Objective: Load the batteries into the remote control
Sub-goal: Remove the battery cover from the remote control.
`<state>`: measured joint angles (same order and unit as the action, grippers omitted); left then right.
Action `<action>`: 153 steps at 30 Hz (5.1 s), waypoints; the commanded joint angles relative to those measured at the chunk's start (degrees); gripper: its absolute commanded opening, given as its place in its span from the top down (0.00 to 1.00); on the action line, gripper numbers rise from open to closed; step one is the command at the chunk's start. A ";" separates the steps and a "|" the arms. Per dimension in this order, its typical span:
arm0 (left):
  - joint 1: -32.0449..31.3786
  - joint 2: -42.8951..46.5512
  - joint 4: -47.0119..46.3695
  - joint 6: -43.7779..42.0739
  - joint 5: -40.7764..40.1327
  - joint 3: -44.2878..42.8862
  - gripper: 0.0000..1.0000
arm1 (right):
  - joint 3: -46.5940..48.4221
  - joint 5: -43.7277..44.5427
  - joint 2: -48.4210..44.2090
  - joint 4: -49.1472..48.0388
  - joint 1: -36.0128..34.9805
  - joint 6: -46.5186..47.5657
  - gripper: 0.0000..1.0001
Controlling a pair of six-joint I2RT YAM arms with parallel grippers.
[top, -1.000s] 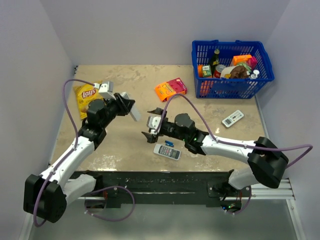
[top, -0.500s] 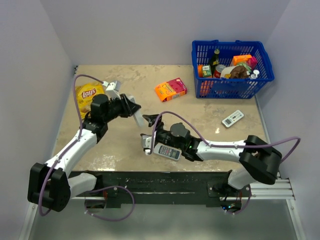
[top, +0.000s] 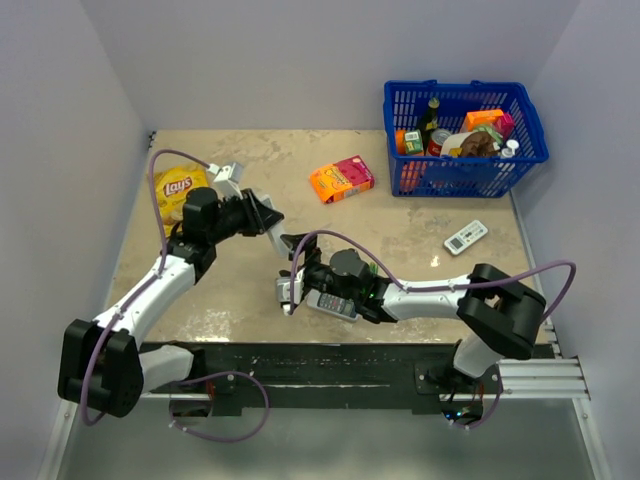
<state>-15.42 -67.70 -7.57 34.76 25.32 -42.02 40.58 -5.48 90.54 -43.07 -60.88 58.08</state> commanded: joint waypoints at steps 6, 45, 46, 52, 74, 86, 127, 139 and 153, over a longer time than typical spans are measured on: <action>0.48 -0.68 -0.16 1.27 2.10 -2.98 1.00 | 2.66 -0.77 1.48 -4.39 -0.55 0.27 0.02; 0.48 -0.85 0.19 0.83 4.47 -3.33 1.00 | 4.51 2.58 3.50 -0.35 0.06 -0.16 0.12; 0.48 -0.94 0.10 0.75 4.65 -3.42 1.00 | 4.68 2.23 3.41 0.00 -0.02 -0.08 0.13; 0.48 -0.59 -0.86 0.83 5.44 -3.24 1.00 | 6.44 -0.50 4.03 5.53 0.06 0.10 0.16; 3.55 2.49 -5.34 2.15 9.66 -1.93 1.00 | 13.21 -2.78 9.21 22.32 1.38 0.54 0.23; 3.91 1.26 -5.79 2.94 10.27 -1.57 1.00 | 11.11 -4.64 6.23 17.42 1.29 -1.48 0.20; 1.89 -0.85 -2.71 1.36 10.01 -2.89 1.00 | 13.21 -1.56 5.43 19.68 1.38 -0.78 0.17; 1.53 -0.06 -5.25 2.15 11.50 -2.10 1.00 | 17.16 -2.96 8.94 27.77 0.59 0.19 0.21; 2.24 1.34 -6.31 2.68 11.59 -1.57 1.00 | 21.38 -5.24 13.43 36.47 -0.20 1.33 0.26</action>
<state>-11.60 -69.43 -5.19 32.05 25.47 -42.24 60.82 -5.45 99.53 -15.70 -59.79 59.92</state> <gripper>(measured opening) 0.300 0.759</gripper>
